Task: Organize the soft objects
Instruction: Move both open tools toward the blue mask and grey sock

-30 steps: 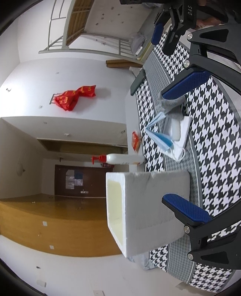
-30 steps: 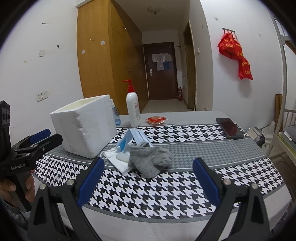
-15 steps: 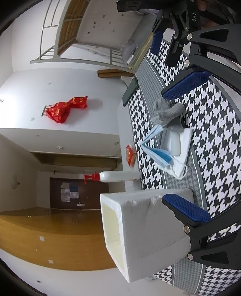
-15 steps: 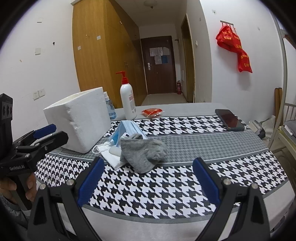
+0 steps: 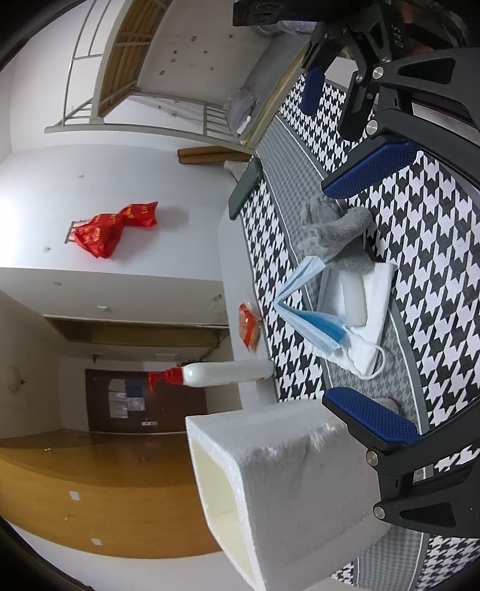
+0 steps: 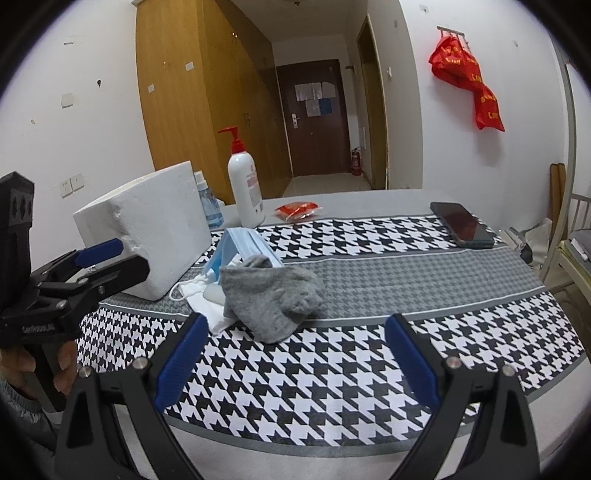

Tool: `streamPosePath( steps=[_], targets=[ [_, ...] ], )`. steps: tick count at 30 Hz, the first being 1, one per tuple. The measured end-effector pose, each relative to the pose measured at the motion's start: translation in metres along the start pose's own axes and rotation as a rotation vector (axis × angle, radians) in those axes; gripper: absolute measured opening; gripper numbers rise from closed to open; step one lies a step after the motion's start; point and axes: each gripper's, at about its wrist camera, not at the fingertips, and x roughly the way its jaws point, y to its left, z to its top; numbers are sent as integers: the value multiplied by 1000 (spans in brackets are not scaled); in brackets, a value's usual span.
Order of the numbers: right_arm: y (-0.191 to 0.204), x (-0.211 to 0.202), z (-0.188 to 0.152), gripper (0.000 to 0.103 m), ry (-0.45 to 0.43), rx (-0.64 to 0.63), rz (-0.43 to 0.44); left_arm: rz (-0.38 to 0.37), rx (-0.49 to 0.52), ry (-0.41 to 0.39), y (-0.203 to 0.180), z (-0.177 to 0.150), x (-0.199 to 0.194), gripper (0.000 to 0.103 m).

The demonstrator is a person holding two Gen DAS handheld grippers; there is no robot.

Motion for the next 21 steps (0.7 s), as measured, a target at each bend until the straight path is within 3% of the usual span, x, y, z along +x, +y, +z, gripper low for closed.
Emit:
streamPosePath(
  steps=[10,21],
  targets=[
    [-6,11,0,98,23,13,13,-17,53,59,-7,7,30,102],
    [-6,14,2,98,26,7,24,-10,102,71,-4,18,56,102]
  ],
)
